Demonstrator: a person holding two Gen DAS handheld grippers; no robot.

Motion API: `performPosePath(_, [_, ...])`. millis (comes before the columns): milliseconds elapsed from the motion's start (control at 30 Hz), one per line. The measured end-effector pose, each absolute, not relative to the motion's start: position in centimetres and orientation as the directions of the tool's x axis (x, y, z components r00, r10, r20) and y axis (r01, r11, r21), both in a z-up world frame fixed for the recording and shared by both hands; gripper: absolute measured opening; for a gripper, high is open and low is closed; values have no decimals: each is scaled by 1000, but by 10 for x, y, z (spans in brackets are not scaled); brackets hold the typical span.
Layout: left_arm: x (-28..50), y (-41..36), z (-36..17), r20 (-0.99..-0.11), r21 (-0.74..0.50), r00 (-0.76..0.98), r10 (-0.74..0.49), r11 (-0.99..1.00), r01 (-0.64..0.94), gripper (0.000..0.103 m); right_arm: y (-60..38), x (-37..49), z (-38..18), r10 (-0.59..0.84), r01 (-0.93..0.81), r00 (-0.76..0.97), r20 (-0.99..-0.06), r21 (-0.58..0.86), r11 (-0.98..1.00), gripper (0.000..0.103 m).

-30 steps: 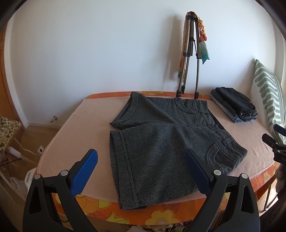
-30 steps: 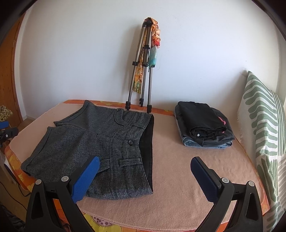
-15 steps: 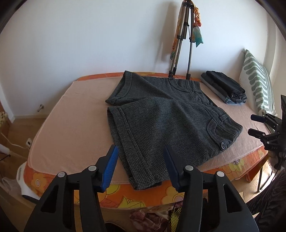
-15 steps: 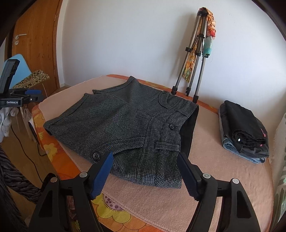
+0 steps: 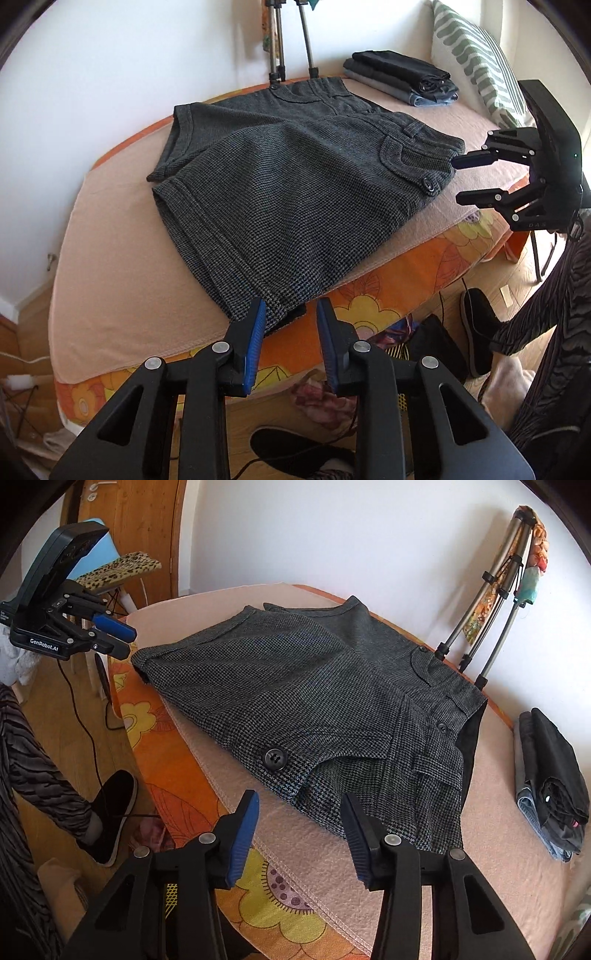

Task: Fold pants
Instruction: 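Grasp one leg hem with the left tool while the right tool grasps the other hem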

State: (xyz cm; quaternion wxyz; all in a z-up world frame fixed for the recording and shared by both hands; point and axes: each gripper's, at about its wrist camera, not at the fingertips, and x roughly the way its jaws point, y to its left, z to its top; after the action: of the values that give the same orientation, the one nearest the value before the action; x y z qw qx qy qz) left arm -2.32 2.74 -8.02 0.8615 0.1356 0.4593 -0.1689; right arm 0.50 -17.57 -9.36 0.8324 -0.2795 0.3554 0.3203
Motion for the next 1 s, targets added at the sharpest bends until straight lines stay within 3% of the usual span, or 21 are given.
performPosePath(167, [-23, 18, -87, -856, 178, 507, -103, 862, 475, 28, -159, 7, -103, 304, -747, 549, -779, -294, 596, 46])
performPosePath(333, [-17, 22, -104, -887, 200, 459, -57, 847, 492, 37, -147, 13, -115, 266, -764, 539, -799, -331, 553, 48])
performPosePath(500, [-14, 24, -111, -883, 220, 469, -32, 853, 473, 47, -136, 11, -116, 261, -775, 544, -798, -358, 521, 57])
performPosePath(667, [-6, 24, -123, -883, 253, 470, 8, 851, 460, 47, -125, 11, -123, 217, -764, 571, -792, -415, 494, 56])
performPosePath(700, [-4, 25, -124, -883, 248, 469, 8, 857, 452, 46, -125, 13, -123, 213, -761, 570, -793, -413, 500, 49])
performPosePath(767, [-3, 28, -123, -886, 207, 464, -23, 874, 439, 38, -126, 17, -123, 203, -753, 572, -795, -410, 515, 38])
performPosePath(900, [-2, 33, -114, -869, 195, 494, -34, 894, 404, 17, -133, 23, -114, 235, -747, 559, -795, -359, 559, 26])
performPosePath(1000, [-1, 39, -100, -850, 172, 523, -56, 910, 376, 12, -139, 27, -104, 267, -742, 554, -788, -322, 587, 20])
